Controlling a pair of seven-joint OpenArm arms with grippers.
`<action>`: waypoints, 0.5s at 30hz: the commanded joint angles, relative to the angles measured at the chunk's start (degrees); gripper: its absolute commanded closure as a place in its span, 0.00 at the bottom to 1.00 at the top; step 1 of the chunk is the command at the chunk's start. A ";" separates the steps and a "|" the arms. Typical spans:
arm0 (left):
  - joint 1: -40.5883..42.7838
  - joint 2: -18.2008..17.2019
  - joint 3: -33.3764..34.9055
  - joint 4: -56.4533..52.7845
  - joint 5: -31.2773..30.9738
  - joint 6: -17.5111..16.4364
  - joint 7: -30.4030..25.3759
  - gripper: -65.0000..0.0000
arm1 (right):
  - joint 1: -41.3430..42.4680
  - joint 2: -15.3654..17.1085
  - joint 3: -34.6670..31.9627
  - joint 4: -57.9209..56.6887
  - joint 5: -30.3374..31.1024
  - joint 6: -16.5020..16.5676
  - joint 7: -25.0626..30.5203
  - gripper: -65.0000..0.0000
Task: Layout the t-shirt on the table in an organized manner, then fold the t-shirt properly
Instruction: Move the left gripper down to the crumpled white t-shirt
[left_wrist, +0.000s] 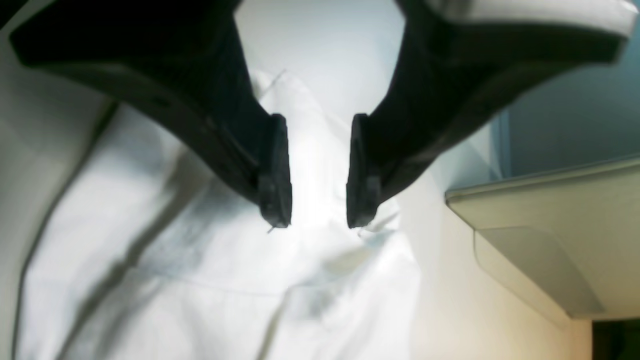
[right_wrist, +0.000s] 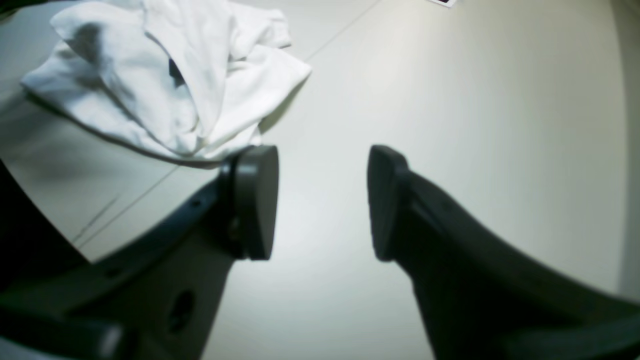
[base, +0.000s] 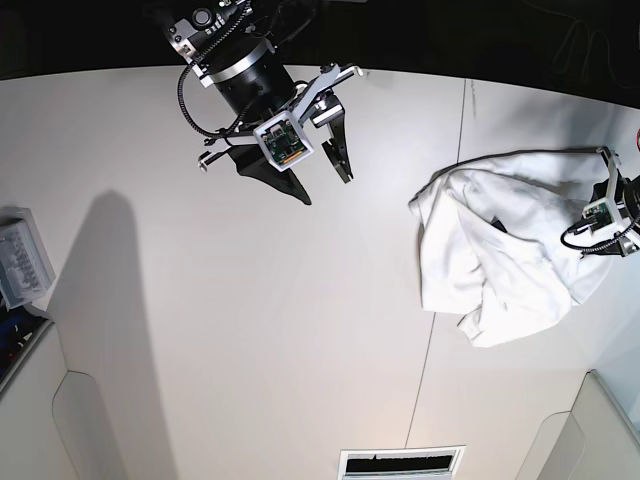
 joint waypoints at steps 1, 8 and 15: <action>-1.68 -1.86 0.57 0.37 0.66 2.54 -0.96 0.66 | 0.17 -0.20 -0.04 0.92 -0.15 -0.04 1.33 0.55; -10.64 -2.78 11.58 -3.54 5.11 5.29 -0.96 0.65 | 0.13 -0.20 -0.04 0.90 -0.15 -0.04 1.29 0.55; -21.38 -2.78 23.12 -9.64 6.60 5.46 -0.92 0.65 | 0.13 -0.20 -0.04 0.90 -1.49 -0.07 1.05 0.55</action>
